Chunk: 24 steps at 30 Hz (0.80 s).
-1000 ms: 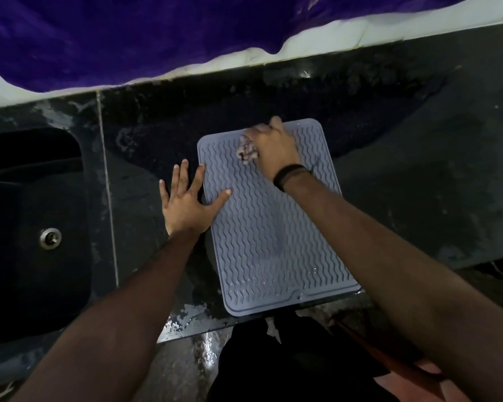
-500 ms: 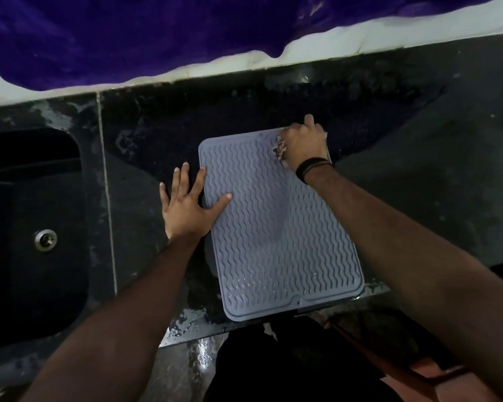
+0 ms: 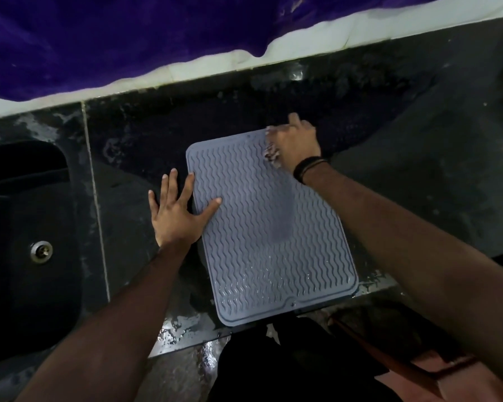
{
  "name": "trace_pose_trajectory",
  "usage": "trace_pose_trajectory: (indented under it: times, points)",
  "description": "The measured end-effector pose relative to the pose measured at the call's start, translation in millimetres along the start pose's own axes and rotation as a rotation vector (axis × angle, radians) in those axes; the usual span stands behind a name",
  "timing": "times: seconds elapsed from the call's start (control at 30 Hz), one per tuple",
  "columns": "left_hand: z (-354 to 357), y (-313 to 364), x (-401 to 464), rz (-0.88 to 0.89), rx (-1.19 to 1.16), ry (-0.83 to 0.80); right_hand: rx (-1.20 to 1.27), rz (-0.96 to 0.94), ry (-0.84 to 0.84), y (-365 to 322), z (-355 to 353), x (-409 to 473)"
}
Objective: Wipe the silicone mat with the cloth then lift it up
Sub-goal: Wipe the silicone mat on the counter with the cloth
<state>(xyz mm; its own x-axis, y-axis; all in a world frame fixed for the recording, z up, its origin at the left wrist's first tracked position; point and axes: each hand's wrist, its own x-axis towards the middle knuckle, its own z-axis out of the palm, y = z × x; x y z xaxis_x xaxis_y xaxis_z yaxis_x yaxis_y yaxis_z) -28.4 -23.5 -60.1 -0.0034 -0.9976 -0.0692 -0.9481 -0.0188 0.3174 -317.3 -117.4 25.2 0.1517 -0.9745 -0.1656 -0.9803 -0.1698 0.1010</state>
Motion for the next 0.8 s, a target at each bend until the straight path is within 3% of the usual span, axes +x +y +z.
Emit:
trace_pose_trajectory:
  times: [0.17, 0.37, 0.5, 0.63, 0.8]
  points:
    - [-5.4, 3.2, -0.1, -0.007, 0.005, -0.025, -0.032, 0.201, -0.056, 56.1, 9.8, -8.1]
    - [-10.1, 7.2, -0.8, -0.01, 0.009, -0.044, 0.215, 0.467, 0.033, 2.8, 9.4, 7.9]
    - [-9.0, 6.2, -0.2, -0.011, 0.012, -0.049, 0.334, 0.363, 0.029, -61.4, -5.4, 19.0]
    - [-6.7, 5.8, 1.2, -0.02, 0.032, -0.045, 0.293, 0.159, 0.006, -116.5, -15.2, 19.3]
    - [-7.5, 5.6, 0.7, -0.022, 0.031, -0.055, 0.188, -0.089, 0.053, -85.5, -4.7, 9.6]
